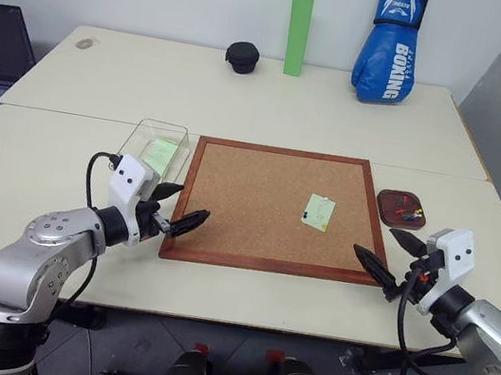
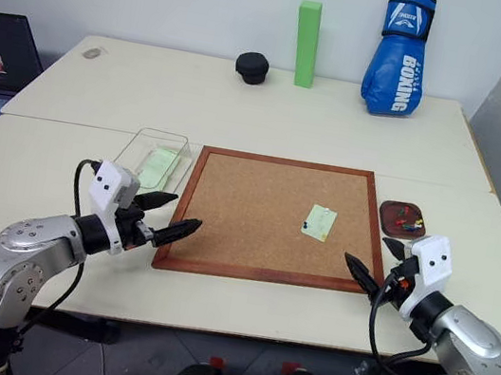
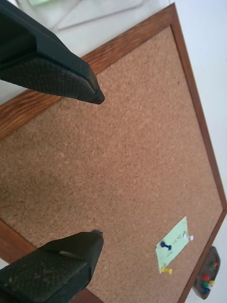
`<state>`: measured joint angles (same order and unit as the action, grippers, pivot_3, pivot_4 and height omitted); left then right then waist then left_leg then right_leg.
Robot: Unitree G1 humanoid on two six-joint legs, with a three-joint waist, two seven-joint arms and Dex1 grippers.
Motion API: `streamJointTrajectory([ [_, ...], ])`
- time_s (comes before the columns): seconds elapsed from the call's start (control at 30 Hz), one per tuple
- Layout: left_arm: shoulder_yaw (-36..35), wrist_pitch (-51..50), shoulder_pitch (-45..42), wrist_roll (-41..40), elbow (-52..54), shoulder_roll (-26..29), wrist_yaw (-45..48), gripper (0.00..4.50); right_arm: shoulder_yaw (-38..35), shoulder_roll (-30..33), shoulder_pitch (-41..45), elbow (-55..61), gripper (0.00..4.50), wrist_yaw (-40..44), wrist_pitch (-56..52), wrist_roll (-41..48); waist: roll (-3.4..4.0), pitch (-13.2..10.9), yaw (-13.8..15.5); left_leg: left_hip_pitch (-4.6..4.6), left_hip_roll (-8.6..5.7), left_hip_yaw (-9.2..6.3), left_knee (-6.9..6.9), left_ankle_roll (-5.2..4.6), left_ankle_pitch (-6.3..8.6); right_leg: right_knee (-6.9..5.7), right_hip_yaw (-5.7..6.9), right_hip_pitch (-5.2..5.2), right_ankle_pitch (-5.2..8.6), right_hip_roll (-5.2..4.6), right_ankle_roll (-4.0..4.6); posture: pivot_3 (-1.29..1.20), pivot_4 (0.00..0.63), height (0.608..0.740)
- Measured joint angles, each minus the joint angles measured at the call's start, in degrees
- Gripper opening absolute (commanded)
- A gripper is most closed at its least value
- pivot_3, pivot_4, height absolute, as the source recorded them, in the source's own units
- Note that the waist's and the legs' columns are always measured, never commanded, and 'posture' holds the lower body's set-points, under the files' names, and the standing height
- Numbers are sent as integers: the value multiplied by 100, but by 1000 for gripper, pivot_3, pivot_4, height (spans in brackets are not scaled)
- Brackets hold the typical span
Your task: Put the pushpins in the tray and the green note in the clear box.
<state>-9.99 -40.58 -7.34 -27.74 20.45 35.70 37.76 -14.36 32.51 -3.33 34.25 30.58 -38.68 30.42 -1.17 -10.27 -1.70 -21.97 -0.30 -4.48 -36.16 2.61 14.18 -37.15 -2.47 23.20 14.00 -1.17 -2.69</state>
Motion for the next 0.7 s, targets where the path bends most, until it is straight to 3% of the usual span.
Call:
streamJointTrajectory([
  [0.7,203,237,-255,-26,-25,0,258,4492,225,13,115,40,4500,-78,185,-51,0,0,-3,0,0,1,-1,0,0,-2,-1,0,0,1,0,0,150,740],
])
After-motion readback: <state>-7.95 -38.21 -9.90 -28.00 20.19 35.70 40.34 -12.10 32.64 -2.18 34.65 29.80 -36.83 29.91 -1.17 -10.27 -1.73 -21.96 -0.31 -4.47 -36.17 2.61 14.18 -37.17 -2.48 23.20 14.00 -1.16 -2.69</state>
